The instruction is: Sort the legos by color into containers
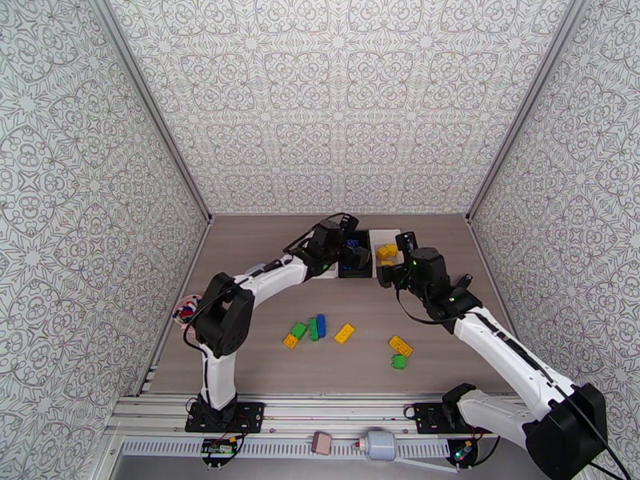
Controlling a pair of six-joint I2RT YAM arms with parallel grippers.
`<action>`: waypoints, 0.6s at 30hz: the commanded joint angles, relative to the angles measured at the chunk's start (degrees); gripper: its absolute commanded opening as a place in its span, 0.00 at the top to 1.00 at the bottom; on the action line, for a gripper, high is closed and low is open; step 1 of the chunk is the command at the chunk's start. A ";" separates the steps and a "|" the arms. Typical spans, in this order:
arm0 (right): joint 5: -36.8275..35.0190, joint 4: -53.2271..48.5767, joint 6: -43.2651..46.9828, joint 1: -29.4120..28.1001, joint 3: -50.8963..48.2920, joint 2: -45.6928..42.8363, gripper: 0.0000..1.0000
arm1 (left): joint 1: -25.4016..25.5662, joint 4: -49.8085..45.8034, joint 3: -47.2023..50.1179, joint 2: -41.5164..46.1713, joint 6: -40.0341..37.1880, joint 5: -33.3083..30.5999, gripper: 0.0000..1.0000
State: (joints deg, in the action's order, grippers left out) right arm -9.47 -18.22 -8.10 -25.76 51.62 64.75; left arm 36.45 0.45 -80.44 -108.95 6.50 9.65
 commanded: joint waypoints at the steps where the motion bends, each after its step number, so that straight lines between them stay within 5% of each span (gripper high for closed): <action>1: -1.10 -4.22 -3.54 0.47 -1.42 -1.28 0.05 | 1.47 6.96 6.82 5.88 -7.26 3.14 0.06; 10: -1.43 -18.17 -11.96 0.36 -4.39 -1.46 0.06 | 3.29 16.25 25.63 20.17 -20.33 16.65 0.00; 18: 3.15 -25.65 -18.64 0.29 -10.11 -3.83 0.05 | 4.65 6.04 28.17 27.44 -29.13 24.35 0.00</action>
State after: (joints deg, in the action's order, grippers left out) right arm -9.26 -39.07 -22.79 -25.76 43.29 62.76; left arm 40.25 11.22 -52.77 -83.68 -17.04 28.80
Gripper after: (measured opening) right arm 0.952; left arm 0.994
